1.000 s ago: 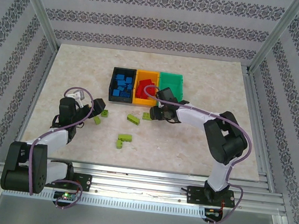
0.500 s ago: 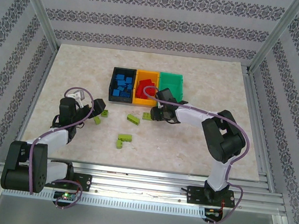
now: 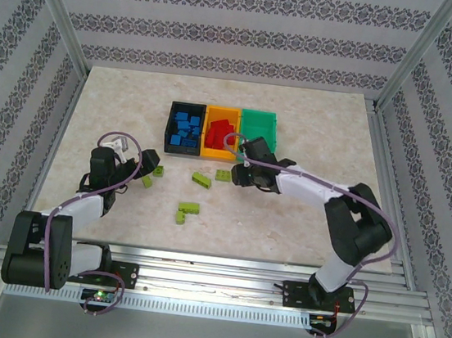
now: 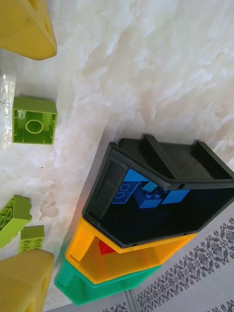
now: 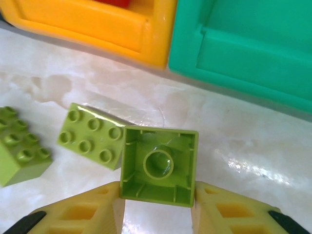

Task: Sort the legos into containers by color
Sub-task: Pick up the lego from the center of the table, then place the lego in the container.

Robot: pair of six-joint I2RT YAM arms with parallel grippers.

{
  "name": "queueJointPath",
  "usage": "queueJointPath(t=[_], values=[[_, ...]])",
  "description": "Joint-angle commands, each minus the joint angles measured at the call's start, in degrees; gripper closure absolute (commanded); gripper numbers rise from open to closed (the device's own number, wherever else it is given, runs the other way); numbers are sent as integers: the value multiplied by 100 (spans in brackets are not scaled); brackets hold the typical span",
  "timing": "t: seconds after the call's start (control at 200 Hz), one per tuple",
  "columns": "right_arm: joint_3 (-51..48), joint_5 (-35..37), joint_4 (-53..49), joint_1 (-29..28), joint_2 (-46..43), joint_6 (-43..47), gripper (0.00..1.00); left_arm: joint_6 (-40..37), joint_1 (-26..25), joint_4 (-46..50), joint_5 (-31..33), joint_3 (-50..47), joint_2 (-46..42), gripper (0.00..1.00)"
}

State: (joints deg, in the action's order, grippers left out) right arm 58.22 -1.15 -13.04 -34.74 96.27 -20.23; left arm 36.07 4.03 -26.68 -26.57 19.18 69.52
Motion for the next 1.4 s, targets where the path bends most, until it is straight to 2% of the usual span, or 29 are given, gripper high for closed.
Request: queueJointPath(t=[0.0,0.11,0.3,0.61,0.799,1.099,1.394], values=[[-152,-60,-129,14,-478,-25,61,17,-8,-302,-76,-28,81,0],[-140,-156,-103,230,-751,-4,61,32,-8,-343,-88,-37,133,0],[131,-428,30,689,-686,-51,62,84,-8,-408,-138,-42,187,0],[1019,-784,17,1338,376,152,61,75,-8,-379,-127,-40,159,0],[1240,-885,-72,1484,656,265,55,24,-8,-305,-60,-50,61,0],[595,-1041,38,1377,97,204,53,49,-8,-410,-111,-36,275,0],[-502,-933,493,713,-673,321,53,-8,-17,-400,-67,-16,389,0]])
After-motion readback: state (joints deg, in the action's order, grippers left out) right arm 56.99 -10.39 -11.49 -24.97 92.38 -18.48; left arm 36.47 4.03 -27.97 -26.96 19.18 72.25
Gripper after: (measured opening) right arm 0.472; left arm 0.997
